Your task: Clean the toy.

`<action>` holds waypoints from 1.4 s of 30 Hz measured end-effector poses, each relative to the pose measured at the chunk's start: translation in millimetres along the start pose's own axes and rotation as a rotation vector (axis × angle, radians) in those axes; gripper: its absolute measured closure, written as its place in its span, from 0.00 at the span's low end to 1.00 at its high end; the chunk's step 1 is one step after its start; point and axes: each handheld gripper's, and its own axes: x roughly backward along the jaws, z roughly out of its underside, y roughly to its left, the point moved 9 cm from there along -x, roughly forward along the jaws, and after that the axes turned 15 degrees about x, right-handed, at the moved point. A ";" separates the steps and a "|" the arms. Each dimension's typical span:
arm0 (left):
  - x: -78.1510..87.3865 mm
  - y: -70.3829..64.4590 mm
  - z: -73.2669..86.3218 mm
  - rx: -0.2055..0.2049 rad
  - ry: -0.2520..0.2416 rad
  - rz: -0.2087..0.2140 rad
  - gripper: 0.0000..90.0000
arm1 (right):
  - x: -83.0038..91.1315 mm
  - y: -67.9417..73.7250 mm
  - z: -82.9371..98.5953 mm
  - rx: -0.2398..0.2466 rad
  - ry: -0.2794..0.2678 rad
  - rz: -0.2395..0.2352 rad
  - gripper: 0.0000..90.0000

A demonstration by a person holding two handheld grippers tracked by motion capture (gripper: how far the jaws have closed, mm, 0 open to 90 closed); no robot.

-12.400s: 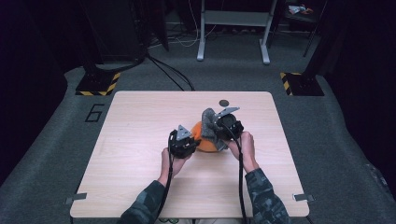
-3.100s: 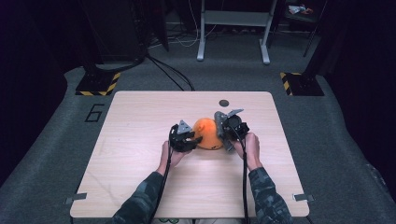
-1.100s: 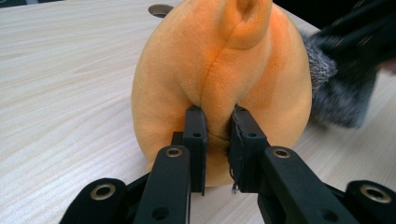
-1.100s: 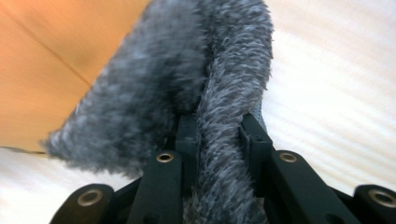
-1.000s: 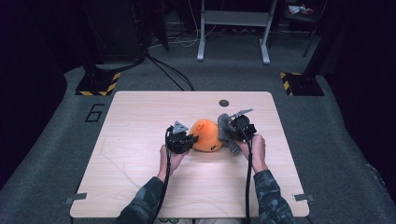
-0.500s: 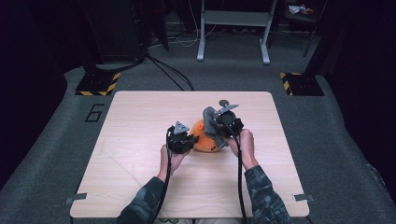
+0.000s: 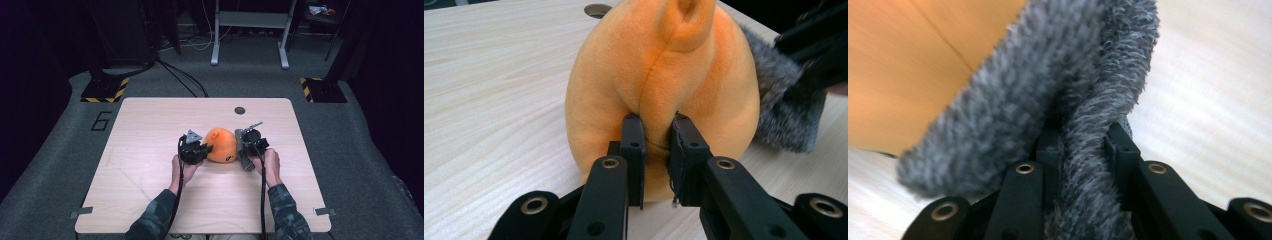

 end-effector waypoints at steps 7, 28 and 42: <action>0.6 3.9 -0.4 0.010 -0.002 -0.007 0.87 | -14.6 -2.7 13.4 -0.009 0.035 -0.020 0.81; 3.7 8.6 -5.9 0.000 -0.019 -0.020 0.69 | 31.1 8.1 -40.2 0.069 -0.139 0.031 0.81; -6.5 15.2 -1.1 -0.034 0.020 -0.020 0.65 | 20.6 -4.6 -38.4 0.064 -0.116 0.032 0.81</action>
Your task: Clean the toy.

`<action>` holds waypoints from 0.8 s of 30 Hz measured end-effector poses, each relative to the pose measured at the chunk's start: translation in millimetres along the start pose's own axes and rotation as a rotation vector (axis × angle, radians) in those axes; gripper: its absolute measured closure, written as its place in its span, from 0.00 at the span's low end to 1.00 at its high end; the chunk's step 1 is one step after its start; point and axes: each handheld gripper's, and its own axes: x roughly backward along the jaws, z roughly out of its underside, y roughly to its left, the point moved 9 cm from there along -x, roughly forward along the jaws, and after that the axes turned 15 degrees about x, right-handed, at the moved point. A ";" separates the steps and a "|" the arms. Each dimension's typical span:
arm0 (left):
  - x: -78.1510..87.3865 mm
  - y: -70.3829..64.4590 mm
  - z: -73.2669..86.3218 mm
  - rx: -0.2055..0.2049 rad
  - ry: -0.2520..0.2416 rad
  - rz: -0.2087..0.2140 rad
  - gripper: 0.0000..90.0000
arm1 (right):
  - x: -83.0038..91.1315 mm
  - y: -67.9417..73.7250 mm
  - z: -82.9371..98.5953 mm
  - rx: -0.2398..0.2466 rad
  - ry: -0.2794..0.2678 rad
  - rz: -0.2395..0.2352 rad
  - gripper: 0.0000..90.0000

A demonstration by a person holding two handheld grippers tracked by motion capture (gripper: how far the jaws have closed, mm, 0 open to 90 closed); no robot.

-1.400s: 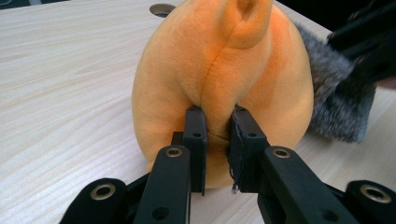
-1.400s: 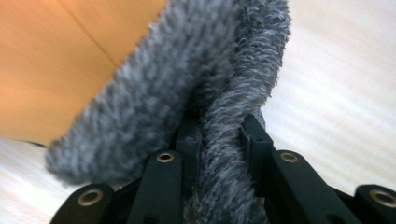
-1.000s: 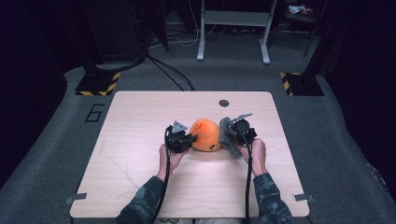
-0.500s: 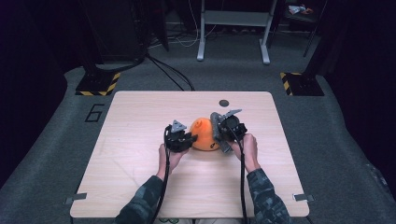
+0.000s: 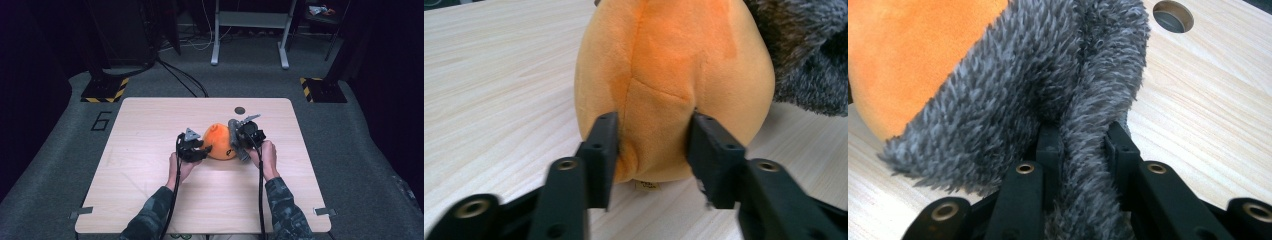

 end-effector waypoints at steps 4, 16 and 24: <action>-1.4 -4.4 0.2 -0.022 -0.001 -0.025 0.84 | 0.2 -0.5 1.6 -0.008 0.002 0.001 0.81; 10.3 -16.8 -6.8 -0.049 -0.001 -0.016 0.91 | 45.5 -4.1 -26.1 -0.006 -0.137 0.049 0.81; 7.5 -26.8 -5.3 -0.108 -0.003 -0.026 0.91 | 37.3 14.3 -46.0 0.061 -0.142 -0.003 0.81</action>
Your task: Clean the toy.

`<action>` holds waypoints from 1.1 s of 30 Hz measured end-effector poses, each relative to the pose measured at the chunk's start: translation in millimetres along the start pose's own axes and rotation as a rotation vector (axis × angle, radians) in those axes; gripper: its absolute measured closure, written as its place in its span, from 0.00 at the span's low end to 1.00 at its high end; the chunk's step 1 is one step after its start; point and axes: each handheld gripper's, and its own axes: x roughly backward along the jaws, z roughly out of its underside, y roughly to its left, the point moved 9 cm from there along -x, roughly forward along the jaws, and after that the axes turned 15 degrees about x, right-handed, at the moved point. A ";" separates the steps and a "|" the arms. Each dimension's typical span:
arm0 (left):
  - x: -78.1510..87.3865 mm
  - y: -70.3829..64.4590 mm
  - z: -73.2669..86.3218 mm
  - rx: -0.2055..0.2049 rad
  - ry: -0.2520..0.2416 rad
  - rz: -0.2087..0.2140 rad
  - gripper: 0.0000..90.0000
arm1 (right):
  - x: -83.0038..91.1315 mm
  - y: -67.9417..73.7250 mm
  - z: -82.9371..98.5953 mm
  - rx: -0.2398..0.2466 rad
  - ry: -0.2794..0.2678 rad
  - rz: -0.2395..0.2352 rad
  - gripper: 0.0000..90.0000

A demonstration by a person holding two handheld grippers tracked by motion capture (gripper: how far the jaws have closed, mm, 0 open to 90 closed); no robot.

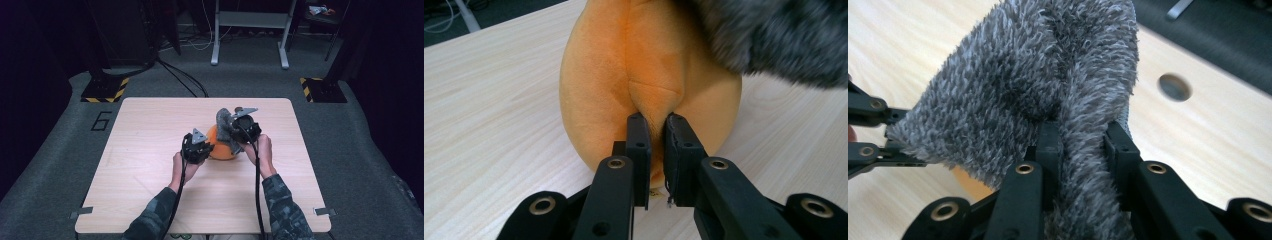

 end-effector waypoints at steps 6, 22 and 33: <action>-1.7 0.5 1.8 0.003 -0.004 0.008 0.91 | -15.4 -8.1 25.9 -0.056 0.076 0.004 0.81; -3.4 0.4 3.5 0.012 -0.017 0.018 0.91 | -48.2 -9.2 98.0 -0.119 0.290 -0.039 0.81; -3.0 1.8 2.3 0.003 -0.014 0.028 0.90 | -15.5 -31.4 78.6 -0.119 0.219 0.019 0.81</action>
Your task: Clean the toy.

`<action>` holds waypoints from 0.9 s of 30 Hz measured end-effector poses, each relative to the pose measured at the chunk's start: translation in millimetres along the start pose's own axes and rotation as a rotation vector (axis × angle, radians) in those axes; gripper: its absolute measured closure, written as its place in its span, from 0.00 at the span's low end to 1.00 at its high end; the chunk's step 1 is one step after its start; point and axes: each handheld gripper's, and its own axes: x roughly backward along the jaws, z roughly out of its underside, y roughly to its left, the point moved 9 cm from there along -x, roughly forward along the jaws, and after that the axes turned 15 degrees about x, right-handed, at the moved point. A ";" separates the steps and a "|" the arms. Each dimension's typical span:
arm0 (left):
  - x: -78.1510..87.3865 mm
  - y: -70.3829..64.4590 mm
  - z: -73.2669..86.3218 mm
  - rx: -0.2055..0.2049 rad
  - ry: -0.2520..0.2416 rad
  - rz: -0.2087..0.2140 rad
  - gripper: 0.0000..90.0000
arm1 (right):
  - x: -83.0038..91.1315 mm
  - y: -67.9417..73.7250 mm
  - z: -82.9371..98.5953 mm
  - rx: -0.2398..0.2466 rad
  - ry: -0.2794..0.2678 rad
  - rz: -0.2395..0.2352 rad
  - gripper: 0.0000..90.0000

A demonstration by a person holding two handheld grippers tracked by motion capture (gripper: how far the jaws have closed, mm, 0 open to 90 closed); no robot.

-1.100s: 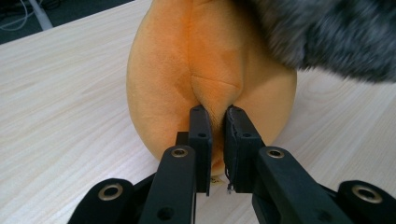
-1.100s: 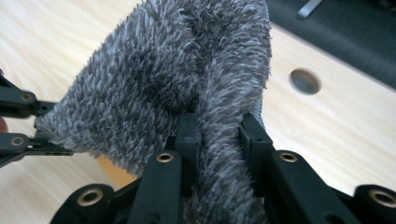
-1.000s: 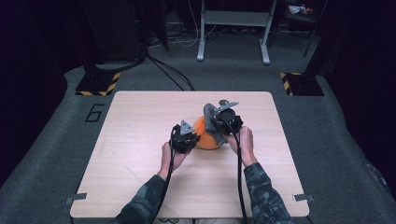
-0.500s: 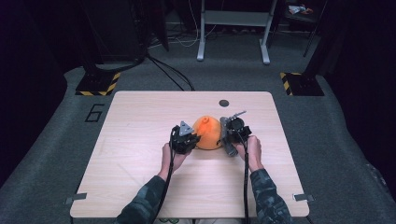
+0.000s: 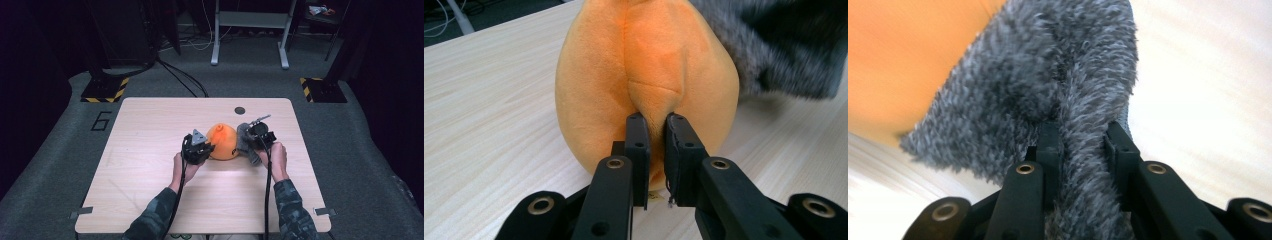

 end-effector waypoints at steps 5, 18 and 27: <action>0.0 -0.6 -1.1 -0.005 -0.002 0.002 0.90 | 33.9 8.1 -40.7 0.021 -0.156 0.012 0.81; -0.2 0.8 -2.8 0.002 -0.010 0.020 0.80 | -1.7 23.7 -39.7 0.059 -0.100 -0.048 0.82; 4.4 9.8 -1.3 0.022 -0.019 0.021 0.50 | -9.7 23.9 -36.9 0.039 -0.106 -0.047 0.83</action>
